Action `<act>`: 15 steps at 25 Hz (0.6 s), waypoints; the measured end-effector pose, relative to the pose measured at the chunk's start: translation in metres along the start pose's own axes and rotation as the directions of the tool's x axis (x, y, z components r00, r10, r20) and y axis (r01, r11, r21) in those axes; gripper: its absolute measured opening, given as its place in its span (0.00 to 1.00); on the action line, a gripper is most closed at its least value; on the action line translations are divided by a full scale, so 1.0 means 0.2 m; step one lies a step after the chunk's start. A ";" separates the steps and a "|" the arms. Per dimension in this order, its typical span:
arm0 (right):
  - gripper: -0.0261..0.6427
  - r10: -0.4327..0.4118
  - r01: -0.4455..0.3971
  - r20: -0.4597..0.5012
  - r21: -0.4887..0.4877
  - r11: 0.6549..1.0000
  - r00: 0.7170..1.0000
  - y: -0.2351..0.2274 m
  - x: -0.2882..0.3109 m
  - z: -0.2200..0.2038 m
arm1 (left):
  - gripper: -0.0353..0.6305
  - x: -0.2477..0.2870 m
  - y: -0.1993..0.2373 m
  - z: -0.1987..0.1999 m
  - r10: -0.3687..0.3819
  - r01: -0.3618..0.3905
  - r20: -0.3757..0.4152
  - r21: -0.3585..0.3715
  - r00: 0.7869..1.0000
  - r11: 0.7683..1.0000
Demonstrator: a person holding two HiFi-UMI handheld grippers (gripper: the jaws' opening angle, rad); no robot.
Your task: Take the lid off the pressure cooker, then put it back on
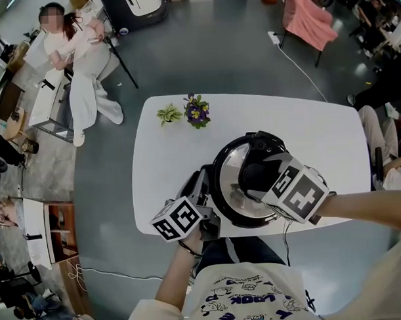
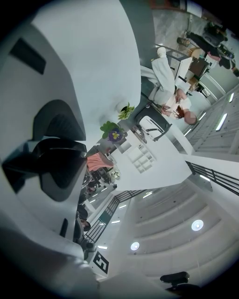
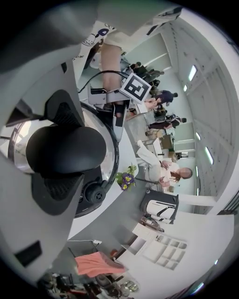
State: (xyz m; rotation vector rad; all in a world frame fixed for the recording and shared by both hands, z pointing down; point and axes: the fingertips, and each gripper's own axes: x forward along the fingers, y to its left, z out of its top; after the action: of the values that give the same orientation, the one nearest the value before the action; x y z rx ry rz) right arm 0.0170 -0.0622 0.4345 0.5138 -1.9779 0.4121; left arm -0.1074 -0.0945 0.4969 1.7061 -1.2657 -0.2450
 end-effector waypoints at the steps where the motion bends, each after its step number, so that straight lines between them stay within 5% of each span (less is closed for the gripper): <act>1: 0.50 -0.007 0.007 -0.001 0.011 1.000 1.000 0.00 0.00 0.00 | 0.24 0.00 0.00 0.00 0.000 0.000 0.000 0.000 1.000 1.000; 15: 0.51 -0.097 0.099 -0.018 0.245 0.964 0.995 -0.04 0.02 -0.02 | 0.24 0.00 0.02 -0.01 0.008 -0.008 0.008 0.007 1.000 1.000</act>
State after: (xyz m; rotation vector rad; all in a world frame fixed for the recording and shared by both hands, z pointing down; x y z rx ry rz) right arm 0.0236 -0.0683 0.4406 0.7631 -1.8965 0.6004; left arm -0.1086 -0.0923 0.5012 1.7079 -1.2805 -0.2434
